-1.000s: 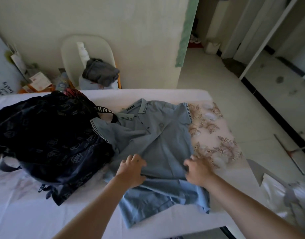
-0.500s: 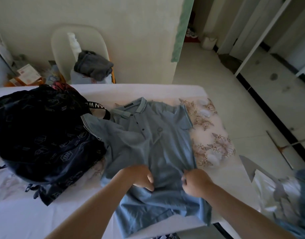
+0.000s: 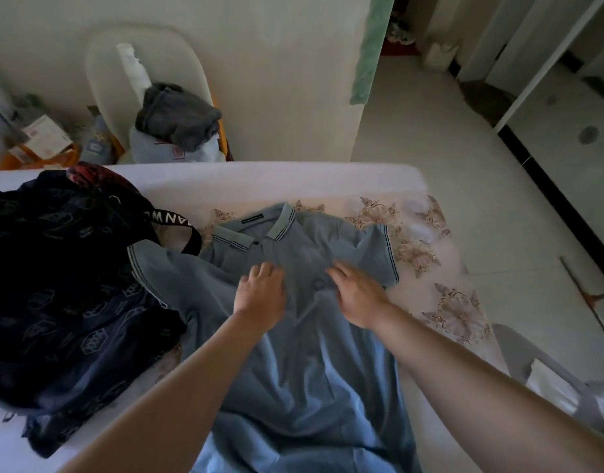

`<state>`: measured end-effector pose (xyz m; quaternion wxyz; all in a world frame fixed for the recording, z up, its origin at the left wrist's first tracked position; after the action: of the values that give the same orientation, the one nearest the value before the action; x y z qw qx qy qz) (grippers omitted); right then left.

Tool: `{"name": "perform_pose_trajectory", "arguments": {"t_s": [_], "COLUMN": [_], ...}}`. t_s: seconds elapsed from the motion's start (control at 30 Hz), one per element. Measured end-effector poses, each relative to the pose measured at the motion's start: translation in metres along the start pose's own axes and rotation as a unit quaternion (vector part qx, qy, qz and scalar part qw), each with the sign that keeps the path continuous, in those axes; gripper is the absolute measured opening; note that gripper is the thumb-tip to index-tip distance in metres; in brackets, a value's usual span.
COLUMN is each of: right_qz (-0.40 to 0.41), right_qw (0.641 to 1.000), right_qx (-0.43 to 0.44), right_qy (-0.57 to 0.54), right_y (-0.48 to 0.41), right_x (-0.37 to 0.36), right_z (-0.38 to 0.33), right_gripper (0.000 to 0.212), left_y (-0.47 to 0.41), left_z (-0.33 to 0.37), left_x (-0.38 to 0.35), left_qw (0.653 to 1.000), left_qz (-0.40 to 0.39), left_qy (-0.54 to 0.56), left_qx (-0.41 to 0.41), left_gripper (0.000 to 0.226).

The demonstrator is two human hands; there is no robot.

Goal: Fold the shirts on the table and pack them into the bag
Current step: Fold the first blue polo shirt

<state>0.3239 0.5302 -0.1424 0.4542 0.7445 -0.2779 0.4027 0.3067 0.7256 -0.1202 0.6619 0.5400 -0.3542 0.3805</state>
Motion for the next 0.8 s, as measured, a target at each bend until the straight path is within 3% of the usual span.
{"name": "perform_pose_trajectory", "arguments": {"t_s": [0.1,0.23,0.43,0.5,0.6,0.67,0.8], "right_qz": [-0.049,-0.084,-0.017,0.04,0.123,0.147,0.011], "right_qw": [0.998,0.994,0.966,0.96,0.971,0.981,0.997], "right_qx": [0.016,-0.042,-0.234,-0.239,-0.156,-0.097,-0.068], "right_qy": [0.047,0.064,0.108,0.141,0.134,0.086,0.025], "right_y": [-0.035,-0.046,-0.027,-0.029,-0.048,-0.064,-0.097], "right_x": [0.0,-0.006,0.015,0.032,0.05,0.053,0.032], "right_z": [0.005,0.044,0.12,0.119,0.104,0.086,0.068], "right_gripper": [0.066,0.07,0.061,0.058,0.038,0.038,0.064], "left_y": [-0.022,-0.056,-0.096,-0.102,-0.108,-0.111,-0.112], "left_z": [-0.017,-0.016,0.039,0.052,0.043,0.022,-0.033], "left_x": [-0.011,-0.028,-0.018,-0.014,-0.001,0.006,0.006], "left_qw": [0.993,0.985,0.983,0.987,0.997,1.0,0.988], "left_qz": [-0.067,-0.157,-0.147,-0.108,-0.021,0.001,-0.092], "left_qy": [-0.064,-0.05,-0.006,-0.007,-0.03,-0.021,-0.014], "left_qx": [0.076,0.045,-0.11,-0.12,-0.062,-0.016,0.125], "left_gripper": [0.059,0.078,0.07,0.062,0.058,0.065,0.093]}}
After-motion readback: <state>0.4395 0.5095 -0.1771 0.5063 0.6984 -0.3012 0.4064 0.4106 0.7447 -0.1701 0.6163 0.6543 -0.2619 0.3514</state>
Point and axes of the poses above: each hand's wrist, its own y-axis away from the middle knuckle, its own x-axis out of the back of the hand, z = x × y, the point moved 5 cm from there along -y, towards the middle knuckle, and after that the axes turned 13 degrees about -z, right-handed, at the moved point
